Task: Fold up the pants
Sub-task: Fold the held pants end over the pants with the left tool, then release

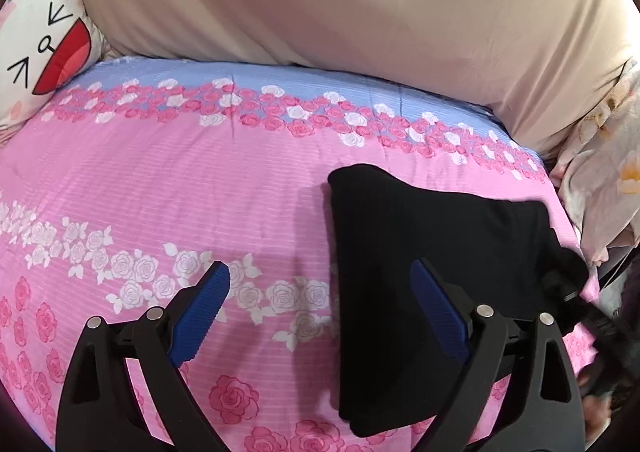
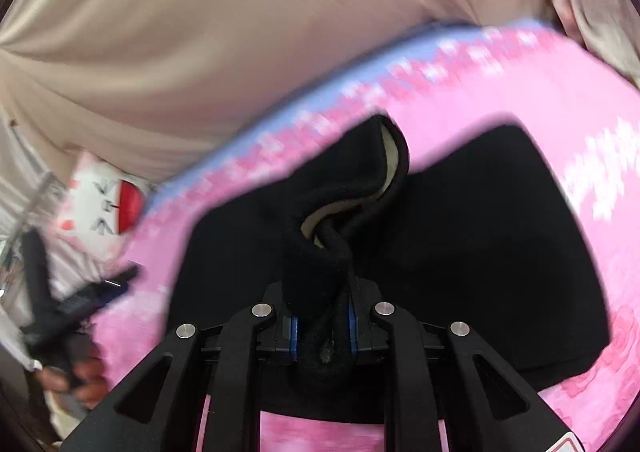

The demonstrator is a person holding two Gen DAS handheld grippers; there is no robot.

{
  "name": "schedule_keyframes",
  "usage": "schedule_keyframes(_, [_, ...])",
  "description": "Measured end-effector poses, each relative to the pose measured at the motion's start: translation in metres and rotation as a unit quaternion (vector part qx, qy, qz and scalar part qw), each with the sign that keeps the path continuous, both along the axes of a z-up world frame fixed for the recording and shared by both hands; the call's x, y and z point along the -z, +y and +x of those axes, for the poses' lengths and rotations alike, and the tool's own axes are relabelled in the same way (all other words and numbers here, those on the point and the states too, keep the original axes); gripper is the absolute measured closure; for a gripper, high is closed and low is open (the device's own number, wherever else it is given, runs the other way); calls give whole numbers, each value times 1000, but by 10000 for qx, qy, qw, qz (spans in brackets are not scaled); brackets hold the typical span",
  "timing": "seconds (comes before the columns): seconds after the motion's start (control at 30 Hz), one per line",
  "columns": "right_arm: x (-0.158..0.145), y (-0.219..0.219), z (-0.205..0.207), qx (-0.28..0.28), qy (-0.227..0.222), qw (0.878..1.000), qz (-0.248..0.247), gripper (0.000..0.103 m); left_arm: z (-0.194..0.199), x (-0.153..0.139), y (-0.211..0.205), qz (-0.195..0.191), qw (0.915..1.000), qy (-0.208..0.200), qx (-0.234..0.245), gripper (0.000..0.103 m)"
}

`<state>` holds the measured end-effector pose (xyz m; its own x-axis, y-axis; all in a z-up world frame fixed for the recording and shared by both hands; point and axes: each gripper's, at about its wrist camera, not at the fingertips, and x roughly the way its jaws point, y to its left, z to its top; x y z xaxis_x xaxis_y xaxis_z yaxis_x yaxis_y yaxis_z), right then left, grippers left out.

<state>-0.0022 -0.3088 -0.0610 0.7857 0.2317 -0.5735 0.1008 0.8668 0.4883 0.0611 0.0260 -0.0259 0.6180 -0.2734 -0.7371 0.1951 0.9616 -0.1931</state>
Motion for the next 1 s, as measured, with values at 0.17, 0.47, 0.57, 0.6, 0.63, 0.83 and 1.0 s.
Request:
schedule_keyframes(0.17, [-41,-25,-30,569,-386,9962,-534,88,-5,-2,-19,-104,9993,-177,304,10])
schedule_keyframes(0.47, [15,-76,-56,1408,152,9891,-401,23,7,45,-60,-39,9975,512,486,5])
schedule_keyframes(0.57, [10,-85,-50,1560,195,9844,-791,11,20,60,-60,-503,9925,994,511,5])
schedule_keyframes(0.6, [16,-91,-44,1487,383,9858,-684,11,26,68,-58,-845,9870,1265,527,5])
schedule_keyframes(0.63, [20,-96,-41,1437,434,9873,-522,11,28,68,-57,-961,9868,1226,454,5])
schedule_keyframes(0.83, [54,-103,-23,1117,806,9891,513,9,29,73,-70,-1800,9646,1553,1143,5])
schedule_keyframes(1.0, [46,-81,-16,1040,706,9920,141,12,30,67,-76,-1299,9757,1162,1332,58])
